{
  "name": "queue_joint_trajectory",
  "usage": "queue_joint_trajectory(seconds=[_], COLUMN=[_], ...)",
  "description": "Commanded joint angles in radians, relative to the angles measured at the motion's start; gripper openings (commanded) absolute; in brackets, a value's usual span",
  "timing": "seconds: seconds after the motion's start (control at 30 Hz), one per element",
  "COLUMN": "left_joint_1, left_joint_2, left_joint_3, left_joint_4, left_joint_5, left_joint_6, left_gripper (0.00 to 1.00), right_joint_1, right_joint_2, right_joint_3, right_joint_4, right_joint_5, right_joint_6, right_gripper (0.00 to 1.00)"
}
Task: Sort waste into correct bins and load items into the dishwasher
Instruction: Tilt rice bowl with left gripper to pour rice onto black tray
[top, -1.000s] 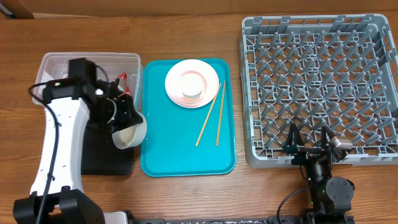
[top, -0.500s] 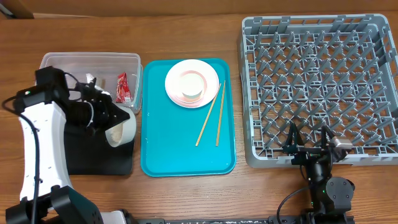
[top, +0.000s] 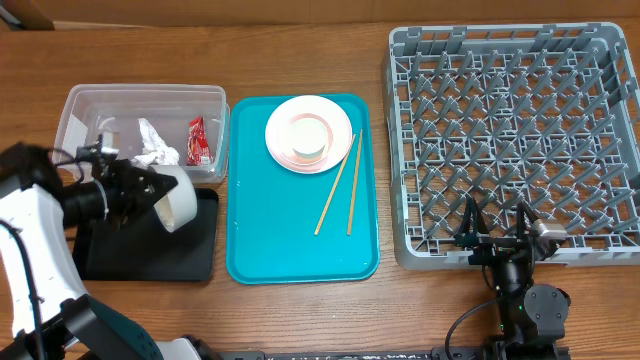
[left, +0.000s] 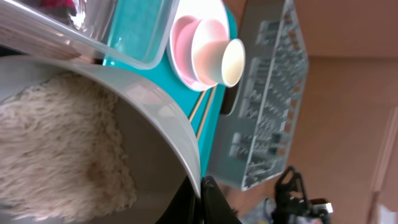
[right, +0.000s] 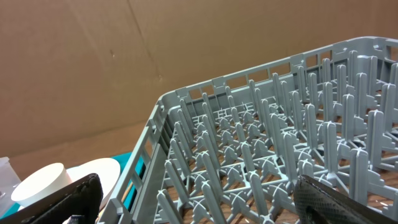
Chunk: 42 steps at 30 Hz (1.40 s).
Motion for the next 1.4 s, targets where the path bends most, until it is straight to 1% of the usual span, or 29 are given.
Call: queue_joint_trajectory(seconds=[0.0, 0.17, 0.23, 0.37, 0.5, 1.2, 1.37], left_joint_1=[0.060, 0.125, 0.148, 0.194, 0.225, 0.235, 0.235], left_joint_2=[-0.021, -0.021, -0.021, -0.021, -0.021, -0.020, -0.020], left_joint_3=[-0.043, -0.099, -0.121, -0.158, -0.186, -0.197, -0.198], left_joint_4=[-0.002, 0.006, 0.024, 0.049, 0.071, 0.107, 0.107], left_joint_5=[0.126, 0.141, 0.168, 0.247, 0.275, 0.346, 0.414], left_joint_6=[0.092, 0.123, 0.125, 0.168, 0.172, 0.176, 0.220], left_gripper=[0.04, 0.04, 0.04, 0.04, 0.04, 0.04, 0.04], right_joint_1=[0.005, 0.005, 0.005, 0.005, 0.005, 0.005, 0.005], right_joint_2=[-0.010, -0.010, -0.010, -0.010, -0.010, -0.010, -0.010], right_joint_3=[-0.010, -0.010, -0.010, -0.010, -0.010, -0.010, -0.010], right_joint_4=[0.006, 0.006, 0.006, 0.006, 0.006, 0.006, 0.006], right_joint_5=[0.011, 0.012, 0.012, 0.012, 0.012, 0.012, 0.012], right_joint_6=[-0.006, -0.006, -0.006, -0.006, -0.006, -0.006, -0.006], right_gripper=[1.00, 1.00, 1.00, 1.00, 1.00, 1.00, 1.00])
